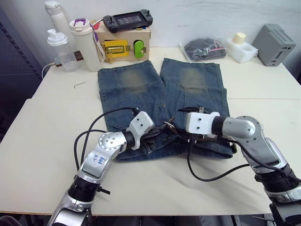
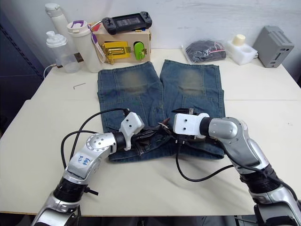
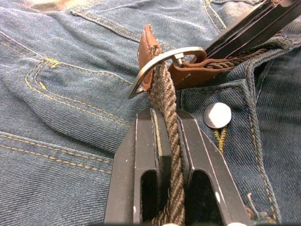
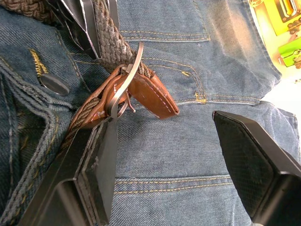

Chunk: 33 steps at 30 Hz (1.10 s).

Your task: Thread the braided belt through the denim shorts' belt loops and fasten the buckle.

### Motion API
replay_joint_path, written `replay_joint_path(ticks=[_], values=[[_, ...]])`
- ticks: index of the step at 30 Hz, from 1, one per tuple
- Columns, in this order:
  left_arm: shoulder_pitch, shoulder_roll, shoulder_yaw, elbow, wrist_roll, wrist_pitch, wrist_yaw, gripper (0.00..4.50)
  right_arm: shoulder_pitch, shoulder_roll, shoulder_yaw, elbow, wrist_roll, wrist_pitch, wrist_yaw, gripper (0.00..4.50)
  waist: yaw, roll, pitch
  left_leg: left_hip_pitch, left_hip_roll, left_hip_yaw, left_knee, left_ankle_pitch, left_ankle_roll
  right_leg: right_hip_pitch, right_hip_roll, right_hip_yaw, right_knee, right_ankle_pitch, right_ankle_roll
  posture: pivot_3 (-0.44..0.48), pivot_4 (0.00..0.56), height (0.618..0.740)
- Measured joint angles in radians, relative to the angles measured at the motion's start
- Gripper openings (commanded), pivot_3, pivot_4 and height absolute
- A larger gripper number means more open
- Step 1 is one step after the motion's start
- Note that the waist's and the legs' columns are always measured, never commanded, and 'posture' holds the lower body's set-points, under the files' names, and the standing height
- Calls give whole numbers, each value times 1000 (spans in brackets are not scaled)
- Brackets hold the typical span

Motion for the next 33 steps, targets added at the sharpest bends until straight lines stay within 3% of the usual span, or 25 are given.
replay_joint_path(ticks=[5, 11, 17, 20, 24, 25, 33], values=[[0, 1, -12, 1, 21, -16, 0, 50, 0, 0, 6, 1, -24, -7, -1, 3473, 0, 0, 0, 0, 0, 0, 0, 0, 0, 0, 0, 0, 0, 0, 0, 0, 150, 645], [-43, 56, -91, 40, 135, -164, -27, 50, -37, -7, 36, 47, -94, -108, -16, 3473, 0, 0, 0, 0, 0, 1, 0, 0, 0, 0, 0, 0, 0, 0, 0, 0, 150, 645], [-64, 64, -101, 79, 176, -237, -40, 50, -53, -8, 42, 75, -122, -193, -19, 3473, 0, 0, 0, 0, 0, 1, 0, 0, 0, 0, 0, 0, 0, 0, 0, 0, 150, 645], [-64, 61, -99, 82, 187, -252, -42, 0, -49, -7, 44, 75, -123, -196, -12, 2285, 0, 0, 0, 0, 0, 1, 0, 0, 0, -1, 0, 0, 1, 0, 0, 0, 150, 645], [-64, 61, -95, 83, 199, -261, -41, 0, -30, -7, 50, 76, -128, -193, -5, 378, 0, 0, 0, 0, 0, 1, 1, 0, 0, -1, 0, 0, 1, 0, 0, 0, 150, 645], [-64, 61, -91, 84, 202, -263, -40, 0, -28, -8, 50, 76, -128, -194, -4, 108, 0, 0, 0, 0, 0, 1, 1, 0, 0, -1, 0, 0, 1, 0, 0, 0, 150, 645], [-63, 53, -92, 112, 232, -317, -36, 0, -14, -1, 45, 71, -125, -173, -4, 108, -1, 0, 0, 0, 0, 1, 1, 0, 0, -1, 0, 0, 1, 0, 0, 0, 150, 645]])
